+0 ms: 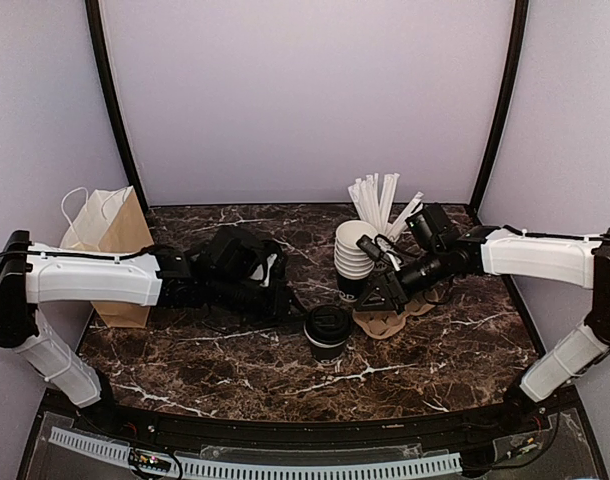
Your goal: Pack the takeout coffee
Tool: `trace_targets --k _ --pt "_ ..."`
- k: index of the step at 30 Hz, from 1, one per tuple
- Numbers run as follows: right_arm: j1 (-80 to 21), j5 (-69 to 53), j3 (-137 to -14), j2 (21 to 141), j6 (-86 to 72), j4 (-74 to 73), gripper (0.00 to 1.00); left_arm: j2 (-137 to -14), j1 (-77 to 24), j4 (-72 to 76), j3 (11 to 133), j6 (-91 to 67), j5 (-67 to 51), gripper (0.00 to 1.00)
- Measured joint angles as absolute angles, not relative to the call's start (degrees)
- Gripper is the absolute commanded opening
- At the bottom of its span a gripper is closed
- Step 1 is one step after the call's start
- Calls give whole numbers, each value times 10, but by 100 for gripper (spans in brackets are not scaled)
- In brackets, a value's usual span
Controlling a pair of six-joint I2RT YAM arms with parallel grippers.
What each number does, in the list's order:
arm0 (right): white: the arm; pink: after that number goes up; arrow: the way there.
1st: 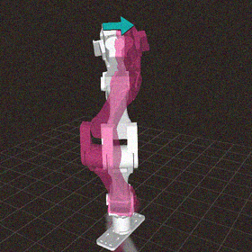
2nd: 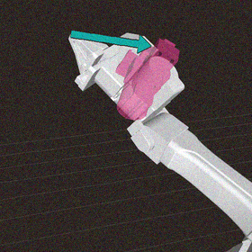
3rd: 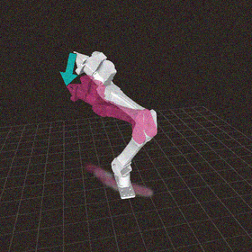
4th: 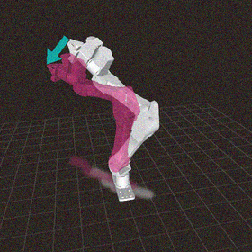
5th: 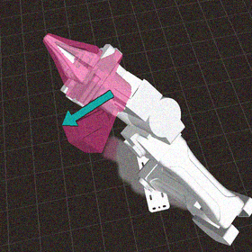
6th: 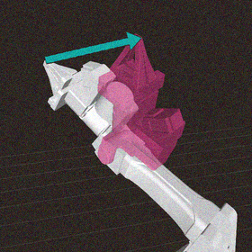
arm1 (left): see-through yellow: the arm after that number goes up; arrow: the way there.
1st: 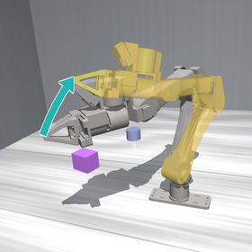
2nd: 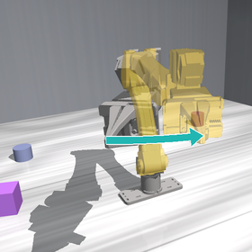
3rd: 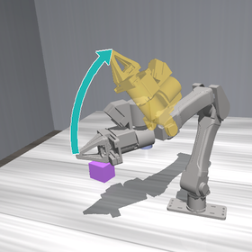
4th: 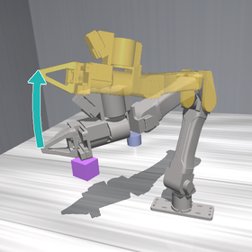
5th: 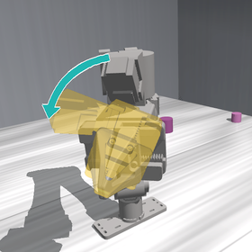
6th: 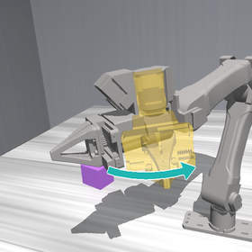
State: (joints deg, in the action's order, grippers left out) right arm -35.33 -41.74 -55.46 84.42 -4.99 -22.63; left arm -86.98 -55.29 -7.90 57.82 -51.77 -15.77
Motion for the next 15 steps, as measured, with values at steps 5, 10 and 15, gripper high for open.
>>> trace_targets --k 5,10,15 --pt "-355 -438 -555 851 -55 -220 47 -884 -553 -62 572 -520 -170 32" --pt "-360 -446 -555 855 -57 -215 47 -896 -554 -56 568 -522 -178 31" --pt "-371 -448 -555 870 -57 -213 46 -901 -555 -53 568 -523 -184 31"
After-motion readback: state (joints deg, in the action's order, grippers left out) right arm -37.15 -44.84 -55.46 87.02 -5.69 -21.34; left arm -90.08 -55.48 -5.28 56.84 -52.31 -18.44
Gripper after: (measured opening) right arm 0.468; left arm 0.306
